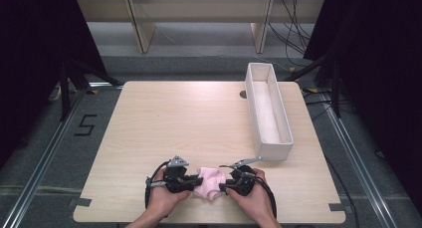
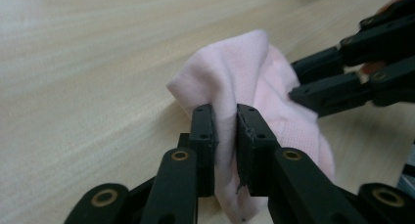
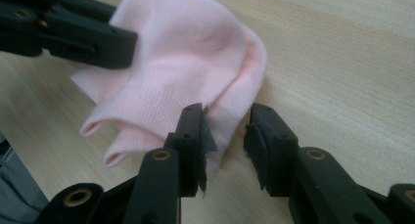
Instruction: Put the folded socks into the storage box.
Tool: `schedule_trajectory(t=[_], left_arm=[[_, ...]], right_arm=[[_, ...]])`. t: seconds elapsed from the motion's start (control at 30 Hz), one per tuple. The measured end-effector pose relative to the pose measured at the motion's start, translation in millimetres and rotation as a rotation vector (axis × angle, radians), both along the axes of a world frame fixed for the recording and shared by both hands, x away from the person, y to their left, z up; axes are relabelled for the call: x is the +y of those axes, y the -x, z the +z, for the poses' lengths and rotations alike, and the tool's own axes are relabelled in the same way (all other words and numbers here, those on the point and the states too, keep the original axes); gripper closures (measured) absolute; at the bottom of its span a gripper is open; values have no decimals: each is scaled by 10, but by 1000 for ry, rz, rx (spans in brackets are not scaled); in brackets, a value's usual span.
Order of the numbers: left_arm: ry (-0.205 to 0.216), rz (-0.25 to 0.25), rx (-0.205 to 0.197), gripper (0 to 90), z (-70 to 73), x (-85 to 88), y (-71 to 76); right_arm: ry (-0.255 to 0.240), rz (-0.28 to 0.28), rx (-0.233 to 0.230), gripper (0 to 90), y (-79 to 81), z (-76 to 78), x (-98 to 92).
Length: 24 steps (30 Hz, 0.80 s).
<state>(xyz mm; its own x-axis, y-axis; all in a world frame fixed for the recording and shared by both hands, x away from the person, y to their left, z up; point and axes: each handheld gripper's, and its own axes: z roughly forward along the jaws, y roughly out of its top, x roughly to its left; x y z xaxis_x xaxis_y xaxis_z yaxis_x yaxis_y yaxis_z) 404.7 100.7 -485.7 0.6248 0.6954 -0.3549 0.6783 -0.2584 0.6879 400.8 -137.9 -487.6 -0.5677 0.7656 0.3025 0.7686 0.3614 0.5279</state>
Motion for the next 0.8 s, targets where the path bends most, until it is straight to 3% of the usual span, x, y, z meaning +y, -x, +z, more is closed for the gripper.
schedule_trajectory(t=[0.1, 0.27, 0.4, 0.43, 0.57, 0.63, 0.67, 0.73, 0.8], left_arm=[[23, -20, -6, 766, 91, -2, -6], [70, -42, -17, 756, 203, -6, -32], [70, -47, -14, 815, 233, -21, -43], [70, -51, -6, 814, 222, -16, -52], [20, -24, 16, 772, 118, 14, -66], [-55, -1, -28, 717, 95, 34, -61], [-88, 5, -22, 671, 88, 52, -63], [-104, 20, 11, 536, 58, 66, -59], [-124, 23, 36, 480, 27, 76, -36]], right_arm=[[14, -16, -6, 670, 11, 5, 11], [-5, -28, -17, 672, 15, -9, 32], [-11, -16, -8, 673, 10, -13, 34], [-8, -34, 1, 673, 21, -5, 40], [-3, -37, 6, 673, 22, -6, 35], [-8, -37, 10, 673, 22, -4, 41], [-7, -36, 11, 673, 21, -2, 40], [-8, -40, 10, 673, 23, -3, 45], [-6, -38, 11, 673, 21, -1, 46]])
